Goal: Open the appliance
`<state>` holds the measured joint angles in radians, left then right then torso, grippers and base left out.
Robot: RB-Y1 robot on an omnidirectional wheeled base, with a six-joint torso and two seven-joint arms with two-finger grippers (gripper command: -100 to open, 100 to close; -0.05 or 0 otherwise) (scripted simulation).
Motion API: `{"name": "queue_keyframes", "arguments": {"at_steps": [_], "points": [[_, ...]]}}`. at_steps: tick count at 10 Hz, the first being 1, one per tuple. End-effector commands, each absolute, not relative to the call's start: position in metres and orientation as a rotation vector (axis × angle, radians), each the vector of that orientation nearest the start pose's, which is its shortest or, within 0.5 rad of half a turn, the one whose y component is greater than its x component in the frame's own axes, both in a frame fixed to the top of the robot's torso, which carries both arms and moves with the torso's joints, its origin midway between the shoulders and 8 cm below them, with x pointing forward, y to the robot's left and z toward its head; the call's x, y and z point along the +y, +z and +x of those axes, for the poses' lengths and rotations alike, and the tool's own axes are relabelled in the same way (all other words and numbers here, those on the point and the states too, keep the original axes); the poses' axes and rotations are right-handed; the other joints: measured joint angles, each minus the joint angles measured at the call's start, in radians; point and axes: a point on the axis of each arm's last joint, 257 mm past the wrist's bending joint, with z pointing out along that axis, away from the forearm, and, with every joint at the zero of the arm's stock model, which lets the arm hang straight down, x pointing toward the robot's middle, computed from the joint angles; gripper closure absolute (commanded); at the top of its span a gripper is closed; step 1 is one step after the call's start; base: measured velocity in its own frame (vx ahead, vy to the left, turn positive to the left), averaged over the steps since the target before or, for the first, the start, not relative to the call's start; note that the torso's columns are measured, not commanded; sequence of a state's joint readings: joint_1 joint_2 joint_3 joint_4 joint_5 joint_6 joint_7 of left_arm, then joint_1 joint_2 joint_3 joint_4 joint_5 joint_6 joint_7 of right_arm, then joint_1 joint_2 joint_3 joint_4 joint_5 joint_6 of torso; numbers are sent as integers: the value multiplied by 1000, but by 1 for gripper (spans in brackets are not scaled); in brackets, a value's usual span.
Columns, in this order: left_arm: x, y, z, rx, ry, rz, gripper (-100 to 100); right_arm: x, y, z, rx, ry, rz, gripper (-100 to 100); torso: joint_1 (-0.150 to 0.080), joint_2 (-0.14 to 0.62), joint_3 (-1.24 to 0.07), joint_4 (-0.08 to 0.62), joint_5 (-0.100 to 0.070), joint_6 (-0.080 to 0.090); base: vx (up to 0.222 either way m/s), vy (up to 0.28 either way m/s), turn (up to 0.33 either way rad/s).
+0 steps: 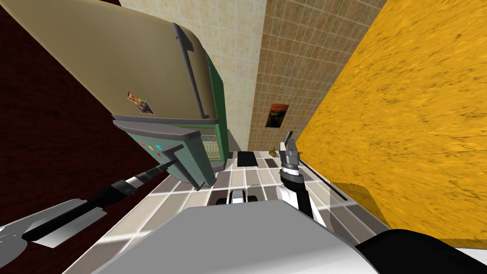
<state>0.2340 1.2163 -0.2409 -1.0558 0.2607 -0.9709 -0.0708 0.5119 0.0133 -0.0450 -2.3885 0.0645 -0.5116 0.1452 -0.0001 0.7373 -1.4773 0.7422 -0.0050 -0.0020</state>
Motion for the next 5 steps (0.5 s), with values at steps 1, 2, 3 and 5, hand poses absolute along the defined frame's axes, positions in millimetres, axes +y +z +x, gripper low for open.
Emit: {"name": "queue_keyframes", "arguments": {"at_steps": [1, 2, 3, 5], "points": [[510, -174, 384, 1675, -775, -147, 100, -281, 70, 316, 592, 1095, 482, 0, -2, -4, -3, -2, -1, 2, -197, 209, 154], [520, -181, 385, 1684, -744, -167, 100, -281, 70, 316, 592, 1095, 482, 0, 0, 0, -1, -2, 1, 2, -103, 101, 0], [504, -181, 377, 1698, -781, -114, 100, -281, 70, 316, 592, 1095, 483, 0, -5, -4, -2, -3, 3, 3, -89, 143, 48], [491, -182, 369, 1709, -812, -70, 100, -281, 70, 316, 592, 1095, 482, 0, 3, 6, 4, -3, 5, 1, -132, 259, 27]]}}
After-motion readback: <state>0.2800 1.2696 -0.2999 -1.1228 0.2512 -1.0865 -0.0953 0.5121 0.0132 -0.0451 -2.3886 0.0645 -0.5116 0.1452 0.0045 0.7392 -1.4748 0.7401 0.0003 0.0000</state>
